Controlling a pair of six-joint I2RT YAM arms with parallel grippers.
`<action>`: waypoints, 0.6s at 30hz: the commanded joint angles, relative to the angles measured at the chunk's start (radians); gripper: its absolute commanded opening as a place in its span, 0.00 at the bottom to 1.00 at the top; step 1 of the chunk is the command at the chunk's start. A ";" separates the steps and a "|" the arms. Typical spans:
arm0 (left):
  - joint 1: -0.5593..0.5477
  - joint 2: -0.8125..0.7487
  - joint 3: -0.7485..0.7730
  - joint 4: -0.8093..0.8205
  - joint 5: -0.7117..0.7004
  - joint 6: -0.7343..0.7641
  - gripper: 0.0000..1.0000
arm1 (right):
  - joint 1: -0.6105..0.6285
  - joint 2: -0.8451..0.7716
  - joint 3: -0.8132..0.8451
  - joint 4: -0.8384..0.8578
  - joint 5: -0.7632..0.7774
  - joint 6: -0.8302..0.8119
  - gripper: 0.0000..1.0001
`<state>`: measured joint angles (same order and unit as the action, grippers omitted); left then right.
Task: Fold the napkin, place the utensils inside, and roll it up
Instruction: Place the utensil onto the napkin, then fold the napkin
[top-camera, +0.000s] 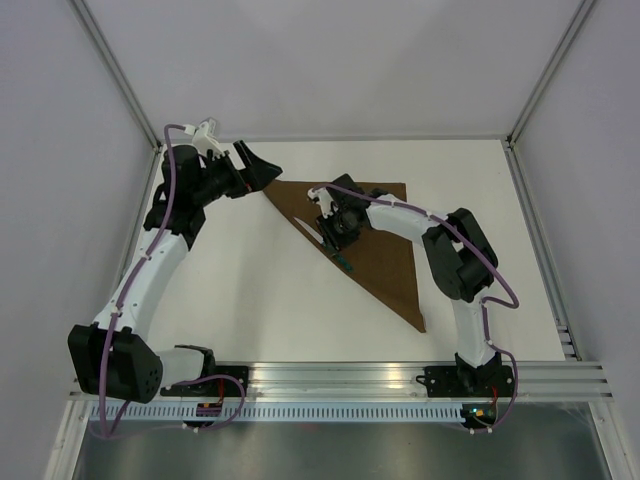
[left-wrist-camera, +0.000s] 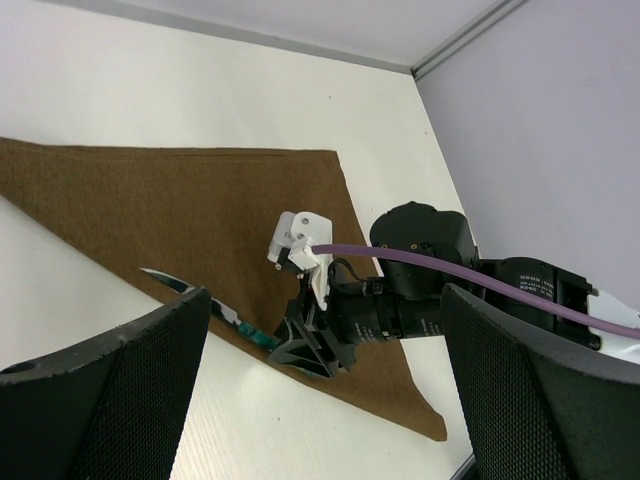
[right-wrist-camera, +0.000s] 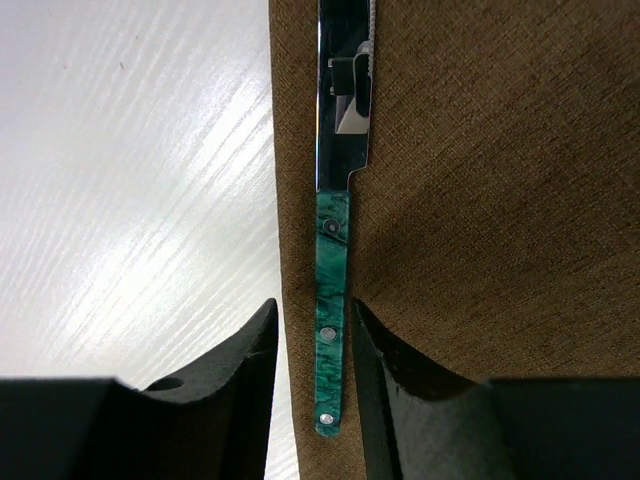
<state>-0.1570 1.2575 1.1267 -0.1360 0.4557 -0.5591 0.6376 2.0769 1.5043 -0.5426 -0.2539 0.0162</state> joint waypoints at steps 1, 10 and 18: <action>0.008 -0.010 0.067 0.065 0.044 0.039 1.00 | 0.004 -0.047 0.068 -0.046 -0.001 0.027 0.41; -0.041 -0.062 0.093 0.088 0.029 0.135 0.94 | -0.065 -0.179 0.181 -0.128 -0.028 0.033 0.48; -0.521 -0.113 -0.079 0.180 -0.415 0.455 0.92 | -0.495 -0.311 0.179 -0.155 -0.243 0.062 0.53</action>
<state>-0.5583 1.1564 1.1275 -0.0402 0.2333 -0.2916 0.2825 1.8290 1.6783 -0.6441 -0.4175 0.0357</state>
